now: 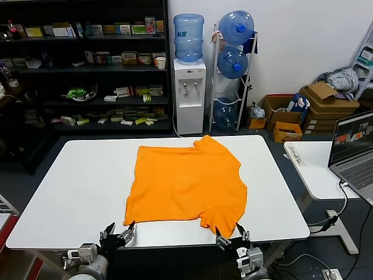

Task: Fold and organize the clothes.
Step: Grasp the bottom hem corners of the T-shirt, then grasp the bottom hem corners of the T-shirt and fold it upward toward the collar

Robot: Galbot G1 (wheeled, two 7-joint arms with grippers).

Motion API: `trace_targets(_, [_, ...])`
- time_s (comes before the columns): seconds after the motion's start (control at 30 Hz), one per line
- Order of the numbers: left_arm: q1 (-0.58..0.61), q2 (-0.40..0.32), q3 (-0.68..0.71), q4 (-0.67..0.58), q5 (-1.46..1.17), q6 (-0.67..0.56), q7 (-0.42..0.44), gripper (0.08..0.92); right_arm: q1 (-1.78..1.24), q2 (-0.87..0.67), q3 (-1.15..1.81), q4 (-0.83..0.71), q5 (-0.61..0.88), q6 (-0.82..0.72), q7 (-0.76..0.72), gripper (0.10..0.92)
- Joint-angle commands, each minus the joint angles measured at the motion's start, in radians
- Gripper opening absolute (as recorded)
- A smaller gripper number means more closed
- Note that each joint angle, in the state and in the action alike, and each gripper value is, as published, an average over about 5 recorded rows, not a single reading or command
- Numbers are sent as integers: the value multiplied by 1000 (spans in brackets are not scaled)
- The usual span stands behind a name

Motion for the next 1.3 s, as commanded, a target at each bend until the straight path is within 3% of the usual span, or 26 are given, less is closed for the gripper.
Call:
trace_targets(0.03, [-36, 1, 16, 34, -1, 5, -1, 689, 19, 7, -12, -26, -12, 3, 18, 671])
trace_targets(0.63, [-44, -9, 36, 46, 14, 2, -6, 169, -1, -7, -2, -11, 1, 4, 37, 158])
trace_targets(0.8, [-28, -3, 29, 19, 10, -4, -6, 92, -30, -34, 1, 24, 29, 7, 40, 124])
trace_targets(1.3, [245, 111, -30, -279, -135, 27, -140, 92, -366, -228, 66, 345, 134, 40, 98, 124])
